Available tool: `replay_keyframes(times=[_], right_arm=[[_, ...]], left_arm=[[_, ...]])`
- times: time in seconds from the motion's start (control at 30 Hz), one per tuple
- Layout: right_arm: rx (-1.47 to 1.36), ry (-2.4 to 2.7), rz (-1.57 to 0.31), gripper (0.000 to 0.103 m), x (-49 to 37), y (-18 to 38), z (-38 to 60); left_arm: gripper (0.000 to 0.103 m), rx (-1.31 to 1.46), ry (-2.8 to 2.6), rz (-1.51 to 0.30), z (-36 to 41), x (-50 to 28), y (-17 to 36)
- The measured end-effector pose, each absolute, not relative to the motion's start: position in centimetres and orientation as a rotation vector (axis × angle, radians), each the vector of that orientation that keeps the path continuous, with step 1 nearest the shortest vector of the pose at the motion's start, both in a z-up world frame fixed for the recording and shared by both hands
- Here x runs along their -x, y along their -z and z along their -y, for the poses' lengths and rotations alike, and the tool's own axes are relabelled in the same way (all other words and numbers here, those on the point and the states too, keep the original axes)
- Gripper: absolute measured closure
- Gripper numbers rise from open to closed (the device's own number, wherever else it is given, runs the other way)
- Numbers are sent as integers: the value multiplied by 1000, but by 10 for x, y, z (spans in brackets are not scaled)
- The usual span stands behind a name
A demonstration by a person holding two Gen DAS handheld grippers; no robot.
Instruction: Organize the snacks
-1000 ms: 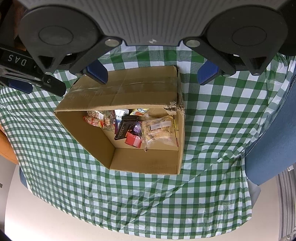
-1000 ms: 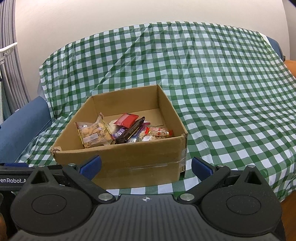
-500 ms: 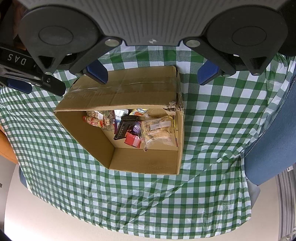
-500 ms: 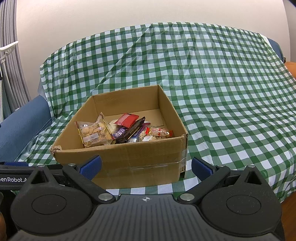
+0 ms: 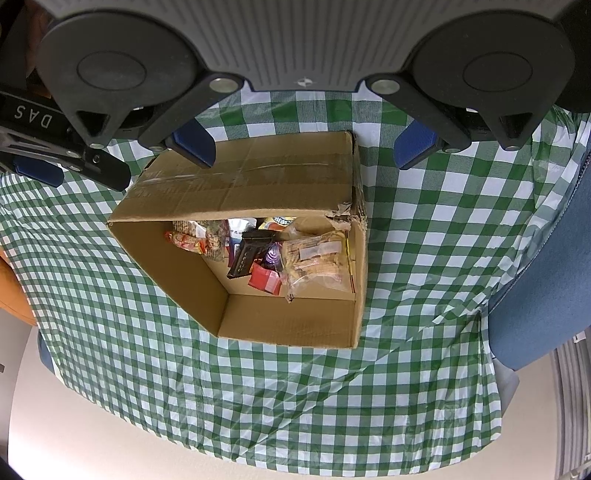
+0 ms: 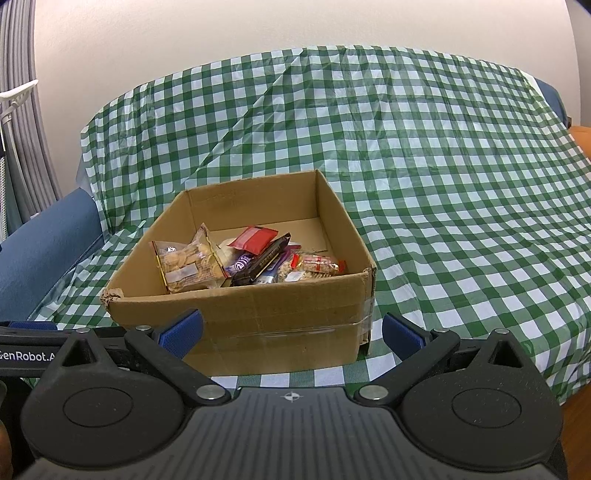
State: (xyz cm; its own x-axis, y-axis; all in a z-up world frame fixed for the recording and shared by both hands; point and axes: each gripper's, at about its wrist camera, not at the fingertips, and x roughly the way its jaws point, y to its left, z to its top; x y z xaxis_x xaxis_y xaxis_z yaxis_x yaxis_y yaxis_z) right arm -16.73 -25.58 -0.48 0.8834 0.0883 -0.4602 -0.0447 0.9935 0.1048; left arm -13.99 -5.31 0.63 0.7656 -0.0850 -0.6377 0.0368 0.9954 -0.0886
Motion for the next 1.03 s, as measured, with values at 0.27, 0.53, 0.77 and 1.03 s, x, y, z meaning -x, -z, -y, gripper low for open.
replay_keyframes(times=[0.27,0.53,0.77,1.03], right_arm=[[-90,-75,-476,1,168,4,257],[-87,-81,-471,1,168,3,260],[-87,-81,-470,1,168,4,259],[-85,-84,-468,1,168,2,260]], left_arm=[[0,73,66,-693,53,140,-6],[0,72,66,-688,56,140,-8],[0,71,65,-686,56,140,-8],[0,73,67,-682,59,141,-11]])
